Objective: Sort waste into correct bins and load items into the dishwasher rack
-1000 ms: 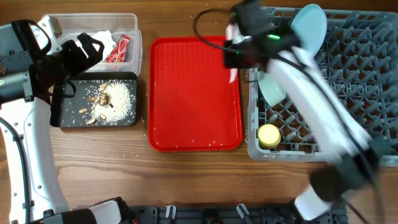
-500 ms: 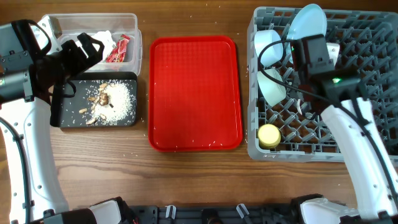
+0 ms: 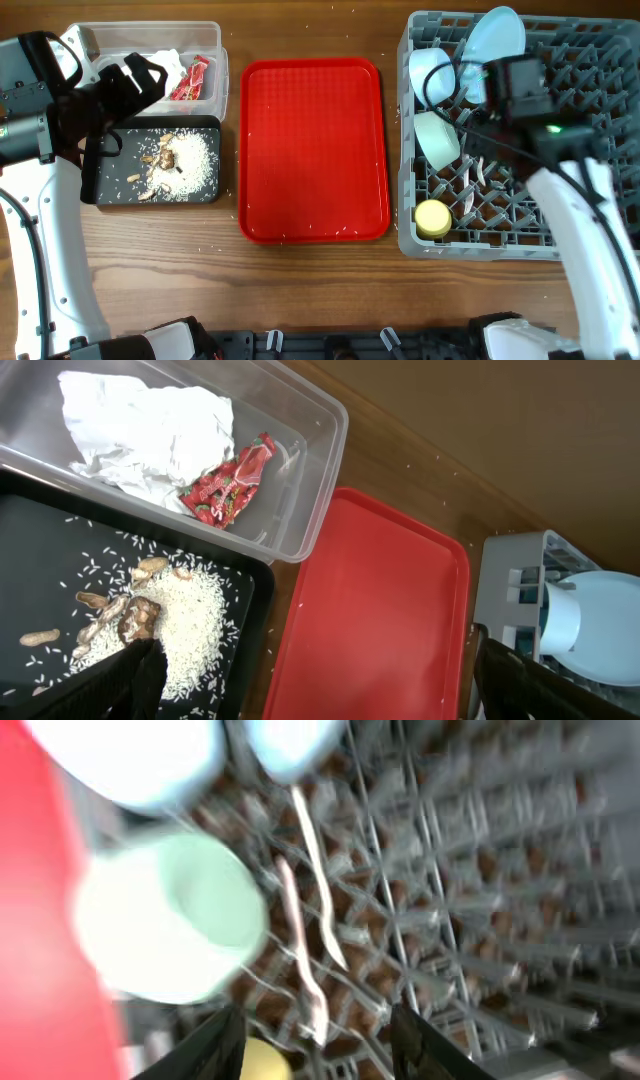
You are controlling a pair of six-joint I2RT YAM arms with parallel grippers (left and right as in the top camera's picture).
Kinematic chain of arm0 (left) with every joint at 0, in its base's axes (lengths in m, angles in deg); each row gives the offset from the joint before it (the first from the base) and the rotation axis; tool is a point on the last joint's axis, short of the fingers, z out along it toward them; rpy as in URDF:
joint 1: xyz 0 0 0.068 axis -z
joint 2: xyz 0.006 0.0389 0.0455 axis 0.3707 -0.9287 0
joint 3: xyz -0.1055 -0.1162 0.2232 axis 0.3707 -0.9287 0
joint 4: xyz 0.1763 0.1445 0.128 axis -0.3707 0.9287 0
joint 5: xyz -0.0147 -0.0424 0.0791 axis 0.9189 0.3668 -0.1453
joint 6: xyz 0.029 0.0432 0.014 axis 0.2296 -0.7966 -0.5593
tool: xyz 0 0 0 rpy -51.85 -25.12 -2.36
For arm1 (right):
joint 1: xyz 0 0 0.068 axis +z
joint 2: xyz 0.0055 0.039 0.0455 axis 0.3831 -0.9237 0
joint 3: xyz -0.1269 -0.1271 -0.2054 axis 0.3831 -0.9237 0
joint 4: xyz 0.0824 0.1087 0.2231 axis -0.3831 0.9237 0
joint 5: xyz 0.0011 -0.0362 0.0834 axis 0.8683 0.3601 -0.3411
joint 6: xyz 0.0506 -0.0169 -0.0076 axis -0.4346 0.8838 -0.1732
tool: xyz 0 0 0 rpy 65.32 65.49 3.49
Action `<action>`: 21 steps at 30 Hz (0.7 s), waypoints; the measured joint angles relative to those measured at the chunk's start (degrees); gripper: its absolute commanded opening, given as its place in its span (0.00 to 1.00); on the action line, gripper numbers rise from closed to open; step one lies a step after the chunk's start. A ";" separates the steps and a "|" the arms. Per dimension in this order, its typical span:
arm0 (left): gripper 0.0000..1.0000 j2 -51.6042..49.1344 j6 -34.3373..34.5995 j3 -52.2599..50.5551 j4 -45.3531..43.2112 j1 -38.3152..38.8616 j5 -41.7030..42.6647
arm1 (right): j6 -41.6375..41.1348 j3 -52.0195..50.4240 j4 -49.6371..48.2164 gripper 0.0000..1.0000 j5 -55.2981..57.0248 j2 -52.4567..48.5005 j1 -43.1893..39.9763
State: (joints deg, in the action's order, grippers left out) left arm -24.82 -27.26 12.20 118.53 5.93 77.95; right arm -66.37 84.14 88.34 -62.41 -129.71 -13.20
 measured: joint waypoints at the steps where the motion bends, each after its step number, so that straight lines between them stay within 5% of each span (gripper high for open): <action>1: 1.00 0.00 -0.02 0.00 0.00 0.00 -0.04 | 0.44 2.29 1.11 0.87 -0.96 1.16 0.00; 2: 1.00 0.00 -0.02 0.00 0.00 0.00 -0.02 | 1.40 6.95 2.99 1.00 -3.41 4.04 0.00; 9: 1.00 0.00 0.00 0.00 0.00 0.00 0.00 | 0.17 13.18 5.11 1.00 -22.58 19.78 0.00; 15: 1.00 0.00 -0.02 0.00 0.00 0.00 -0.02 | 4.09 12.00 9.70 1.00 -18.80 24.57 0.00; 21: 1.00 0.00 -0.02 0.00 0.00 0.00 0.00 | 12.52 -10.99 -20.37 1.00 -14.93 30.32 -0.42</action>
State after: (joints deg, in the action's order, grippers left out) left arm -24.82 -27.29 12.20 118.53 5.93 77.95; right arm -53.84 73.14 67.97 -77.34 -99.39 -13.62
